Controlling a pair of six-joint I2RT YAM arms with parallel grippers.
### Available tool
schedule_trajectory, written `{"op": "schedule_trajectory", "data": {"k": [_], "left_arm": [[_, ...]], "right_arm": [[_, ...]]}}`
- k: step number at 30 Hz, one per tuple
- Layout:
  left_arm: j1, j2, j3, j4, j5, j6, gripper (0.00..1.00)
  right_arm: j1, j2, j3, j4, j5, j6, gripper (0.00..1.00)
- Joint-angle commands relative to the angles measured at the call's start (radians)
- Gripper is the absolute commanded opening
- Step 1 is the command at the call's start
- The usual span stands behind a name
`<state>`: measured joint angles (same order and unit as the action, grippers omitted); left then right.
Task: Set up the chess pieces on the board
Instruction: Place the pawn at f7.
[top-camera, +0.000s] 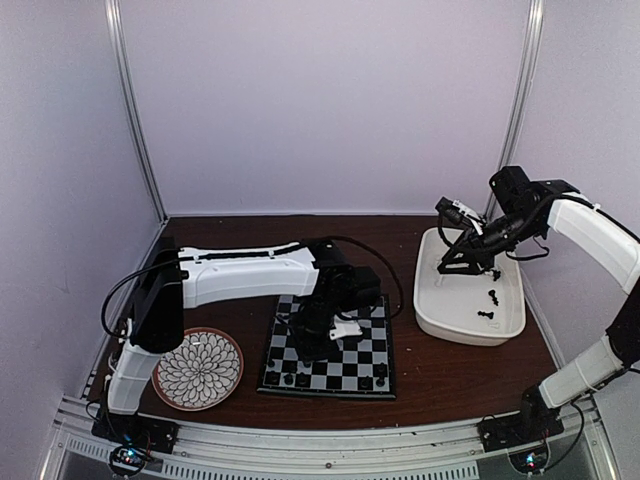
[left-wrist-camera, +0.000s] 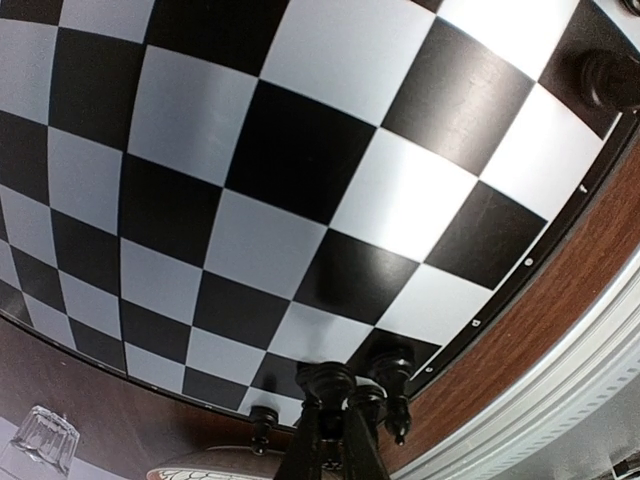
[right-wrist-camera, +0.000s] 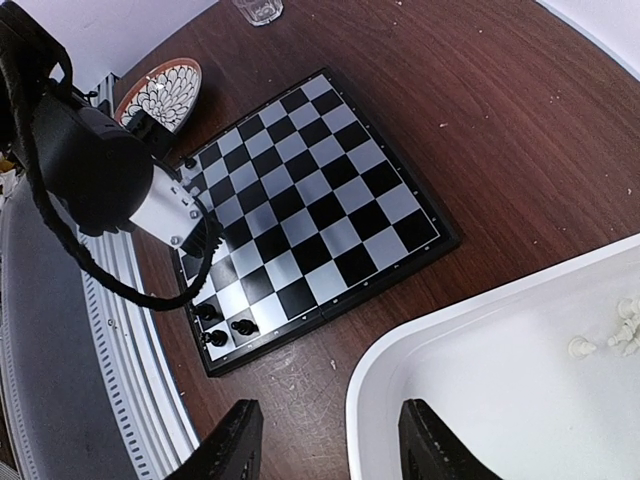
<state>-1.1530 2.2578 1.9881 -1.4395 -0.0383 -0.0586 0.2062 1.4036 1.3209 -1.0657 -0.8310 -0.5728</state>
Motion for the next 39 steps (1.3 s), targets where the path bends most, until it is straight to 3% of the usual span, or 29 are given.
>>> {"op": "schedule_trajectory", "data": {"k": [1,27,39], "left_arm": [[0.004,0.017,0.016,0.017,-0.022,0.003,0.02],[0.003,0.058,-0.020,0.026,-0.021,0.005,0.07],[0.004,0.039,-0.055,0.025,-0.016,0.002,0.02]], "right_arm": [[-0.004,-0.009,-0.009,-0.005,-0.023,-0.002,0.50],[-0.002,-0.010,-0.009,-0.013,-0.032,-0.006,0.50],[-0.002,-0.011,-0.011,-0.015,-0.040,-0.003,0.50]]}}
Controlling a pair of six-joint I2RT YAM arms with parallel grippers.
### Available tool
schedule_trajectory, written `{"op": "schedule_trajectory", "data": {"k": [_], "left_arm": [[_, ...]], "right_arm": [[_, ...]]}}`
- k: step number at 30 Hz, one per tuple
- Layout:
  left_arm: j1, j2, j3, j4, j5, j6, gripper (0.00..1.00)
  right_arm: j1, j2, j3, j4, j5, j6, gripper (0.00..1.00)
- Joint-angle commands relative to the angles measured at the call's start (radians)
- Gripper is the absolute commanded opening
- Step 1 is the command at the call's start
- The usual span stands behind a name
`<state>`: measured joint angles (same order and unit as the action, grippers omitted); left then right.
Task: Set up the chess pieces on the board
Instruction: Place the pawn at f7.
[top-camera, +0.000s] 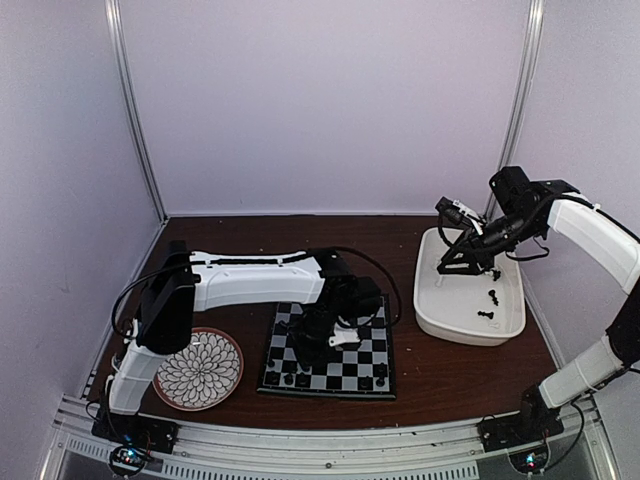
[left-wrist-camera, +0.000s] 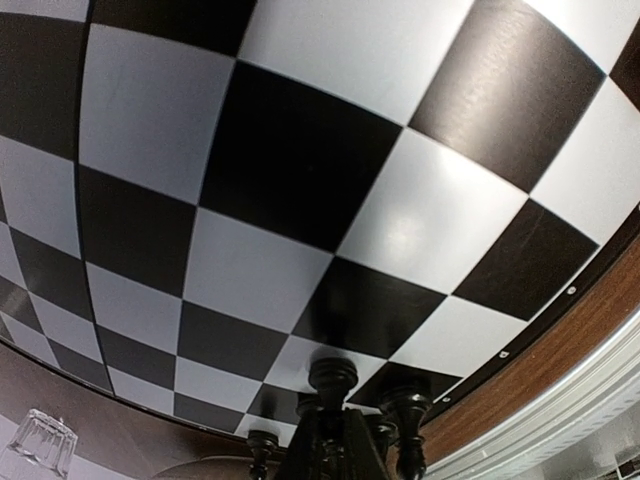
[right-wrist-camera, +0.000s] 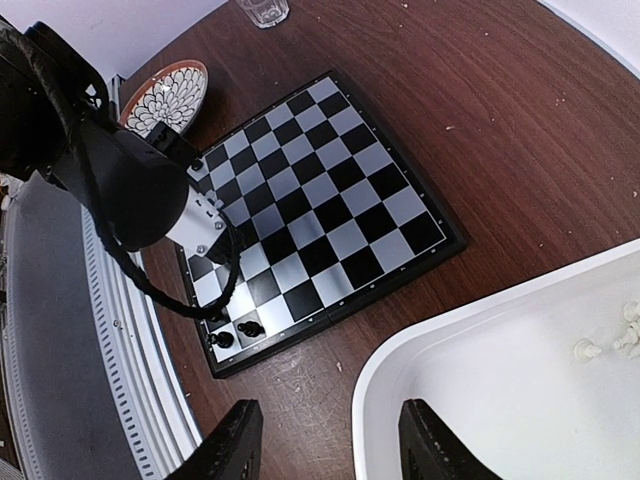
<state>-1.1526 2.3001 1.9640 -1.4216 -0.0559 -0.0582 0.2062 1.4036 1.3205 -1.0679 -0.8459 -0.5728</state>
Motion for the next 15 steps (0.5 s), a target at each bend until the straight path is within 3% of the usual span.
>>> {"op": "schedule_trajectory", "data": {"k": [1,7,15], "left_arm": [[0.004,-0.004,-0.032,0.007,0.001,0.001,0.02],[0.004,-0.002,-0.023,0.010,-0.007,-0.006,0.18],[0.004,-0.100,-0.017,0.005,-0.010,-0.020,0.32]], "right_arm": [[-0.002,-0.012,-0.011,-0.013,-0.026,-0.003,0.50],[-0.002,-0.011,-0.009,-0.014,-0.028,-0.001,0.51],[-0.002,-0.007,-0.008,-0.013,-0.037,0.002,0.51]]}}
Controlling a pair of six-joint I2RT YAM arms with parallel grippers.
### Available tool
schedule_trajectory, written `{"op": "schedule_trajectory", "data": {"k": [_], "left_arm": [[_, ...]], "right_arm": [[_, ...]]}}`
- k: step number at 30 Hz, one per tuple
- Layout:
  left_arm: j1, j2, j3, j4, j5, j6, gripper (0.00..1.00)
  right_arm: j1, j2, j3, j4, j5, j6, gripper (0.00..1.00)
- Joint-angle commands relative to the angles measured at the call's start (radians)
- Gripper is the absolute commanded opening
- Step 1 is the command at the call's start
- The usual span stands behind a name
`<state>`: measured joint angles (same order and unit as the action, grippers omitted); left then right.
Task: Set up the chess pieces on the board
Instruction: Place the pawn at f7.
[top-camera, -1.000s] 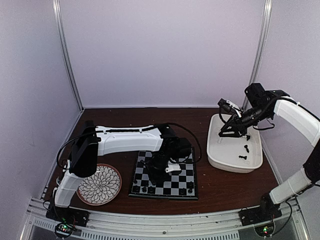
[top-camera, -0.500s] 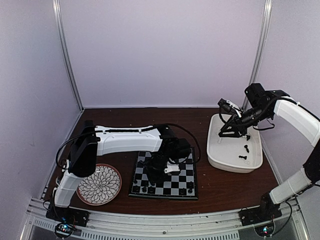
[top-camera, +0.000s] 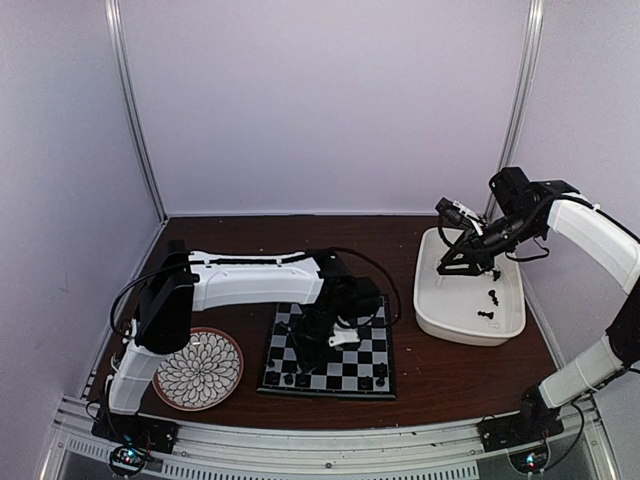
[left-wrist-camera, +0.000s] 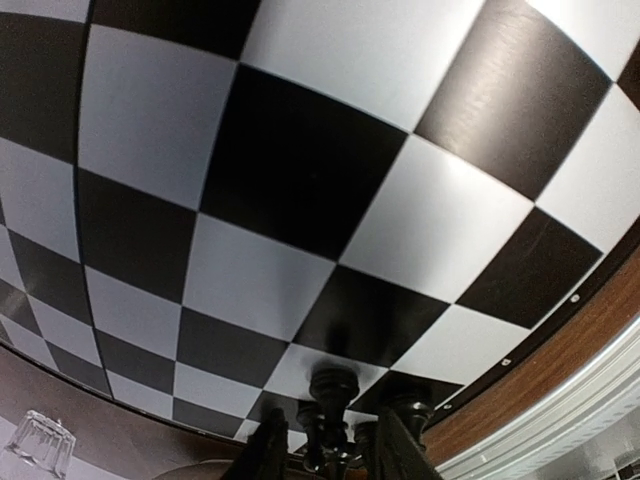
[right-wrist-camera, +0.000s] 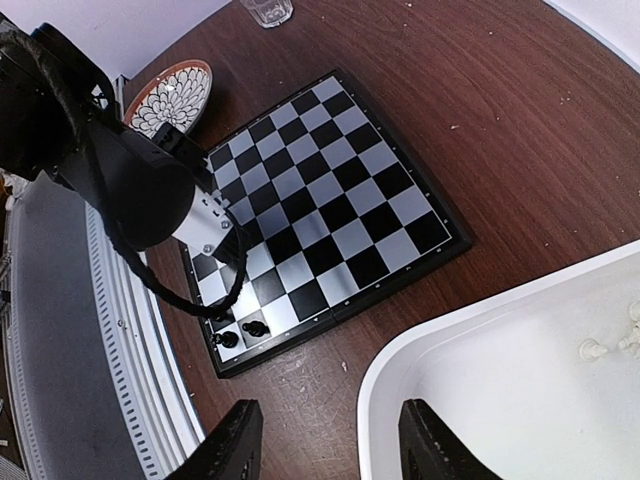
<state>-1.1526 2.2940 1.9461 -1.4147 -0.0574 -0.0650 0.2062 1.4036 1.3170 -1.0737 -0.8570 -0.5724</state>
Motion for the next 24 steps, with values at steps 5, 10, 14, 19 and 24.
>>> {"op": "schedule_trajectory", "data": {"k": [5,10,14,19,24], "left_arm": [[0.021,-0.165,-0.031,0.020,-0.008,-0.032,0.33],[0.078,-0.220,-0.152,0.084,0.111,-0.075,0.35],[0.085,-0.232,-0.209,0.135,0.156,-0.086,0.38],[0.089,-0.228,-0.230,0.167,0.177,-0.089,0.37],[0.093,-0.207,-0.234,0.179,0.175,-0.089,0.35]], "right_arm": [[-0.001,0.000,-0.002,-0.007,-0.031,0.003,0.51],[-0.001,-0.001,-0.004,-0.005,-0.031,0.003,0.50],[-0.001,0.001,-0.004,-0.005,-0.033,0.004,0.50],[0.001,0.006,-0.002,-0.005,-0.034,0.005,0.51],[0.001,0.010,-0.001,-0.008,-0.035,0.005,0.50]]}}
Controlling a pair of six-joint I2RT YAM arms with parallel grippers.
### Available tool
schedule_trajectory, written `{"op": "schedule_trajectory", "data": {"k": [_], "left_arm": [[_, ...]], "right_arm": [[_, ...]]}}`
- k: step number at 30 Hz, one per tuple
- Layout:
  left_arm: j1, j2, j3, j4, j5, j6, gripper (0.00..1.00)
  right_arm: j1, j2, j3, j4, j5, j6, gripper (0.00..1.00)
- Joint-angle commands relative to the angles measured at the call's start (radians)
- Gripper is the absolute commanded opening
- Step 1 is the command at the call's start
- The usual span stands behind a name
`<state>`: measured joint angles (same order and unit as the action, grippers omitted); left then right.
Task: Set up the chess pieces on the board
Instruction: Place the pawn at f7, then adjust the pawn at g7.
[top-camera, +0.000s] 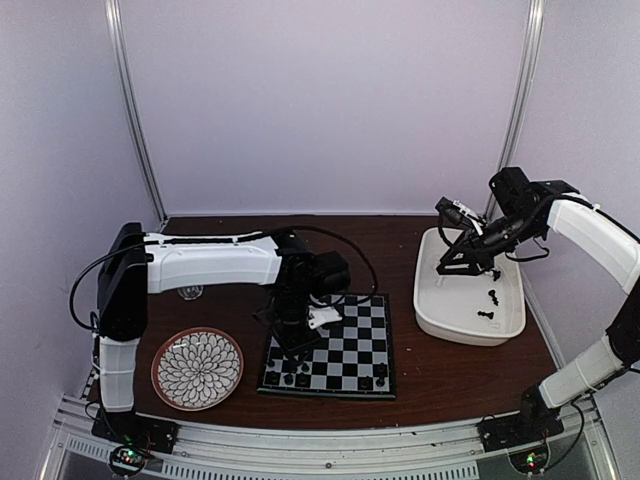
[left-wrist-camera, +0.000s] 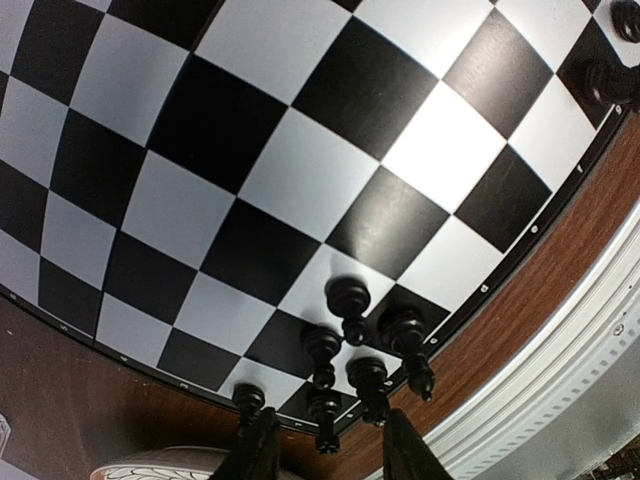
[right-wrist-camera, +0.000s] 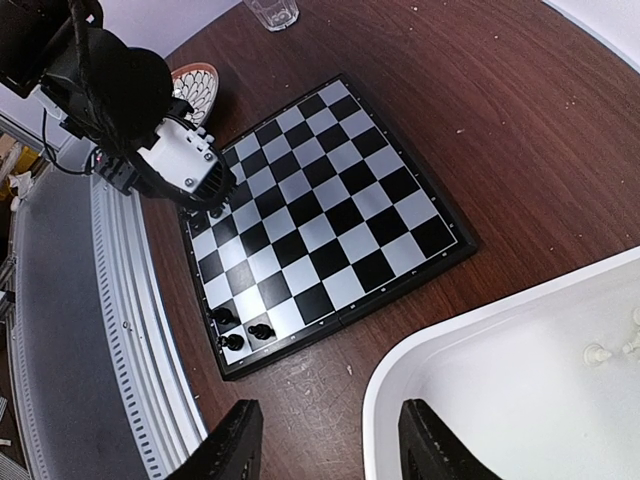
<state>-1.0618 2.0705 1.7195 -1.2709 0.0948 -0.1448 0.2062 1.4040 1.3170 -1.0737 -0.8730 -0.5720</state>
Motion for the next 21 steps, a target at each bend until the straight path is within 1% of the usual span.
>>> {"op": "schedule_trajectory", "data": {"k": [1,5,13,21], "left_arm": [[0.002,0.021,-0.009,0.035,0.021,-0.009,0.33],[0.002,0.030,-0.015,0.034,-0.002,-0.007,0.27],[0.003,0.045,-0.029,0.035,-0.008,-0.007,0.24],[0.005,0.056,-0.028,0.045,-0.003,-0.006,0.17]], "right_arm": [[0.001,0.010,0.000,-0.007,-0.018,0.004,0.50],[0.001,0.007,-0.002,-0.007,-0.017,0.004,0.50],[0.003,0.012,-0.003,-0.007,-0.018,0.006,0.50],[0.003,0.012,-0.001,-0.007,-0.017,0.008,0.49]]}}
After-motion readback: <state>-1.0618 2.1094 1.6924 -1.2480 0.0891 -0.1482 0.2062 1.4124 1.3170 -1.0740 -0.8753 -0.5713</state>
